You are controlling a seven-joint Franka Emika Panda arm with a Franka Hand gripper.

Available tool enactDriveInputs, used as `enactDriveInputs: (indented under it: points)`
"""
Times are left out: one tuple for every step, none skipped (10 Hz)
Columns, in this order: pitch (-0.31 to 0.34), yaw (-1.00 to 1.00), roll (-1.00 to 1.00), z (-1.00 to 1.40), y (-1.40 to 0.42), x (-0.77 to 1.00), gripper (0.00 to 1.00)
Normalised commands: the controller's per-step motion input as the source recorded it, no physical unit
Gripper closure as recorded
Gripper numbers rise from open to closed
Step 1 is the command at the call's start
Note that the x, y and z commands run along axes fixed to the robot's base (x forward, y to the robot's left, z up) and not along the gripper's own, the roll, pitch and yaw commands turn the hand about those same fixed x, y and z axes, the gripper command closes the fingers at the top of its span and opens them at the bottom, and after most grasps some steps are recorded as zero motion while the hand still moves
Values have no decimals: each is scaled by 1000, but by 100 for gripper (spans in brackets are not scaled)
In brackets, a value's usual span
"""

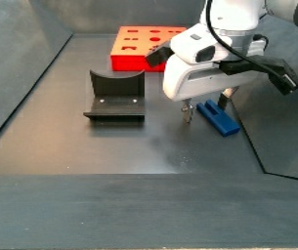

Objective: Pick up the square-circle object. Move up. Rotate the square-circle object. Place the square-circle object on the fixture. Regrasp the square-circle object. Move to above the board. Insert the square-circle object.
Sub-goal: Pick up the square-circle object.

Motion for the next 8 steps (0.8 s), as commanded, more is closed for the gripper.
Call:
enactDriveInputs:
  points:
    - [0,0,0,0,0,0,0]
    - [0,0,0,0,0,0,100]
    - [0,0,0,0,0,0,100]
    - [0,0,0,0,0,0,100]
    - [0,0,0,0,0,0,100]
    - [0,0,0,0,0,0,100]
    - [0,0,0,0,0,0,100]
    - [0,0,0,0,0,0,100]
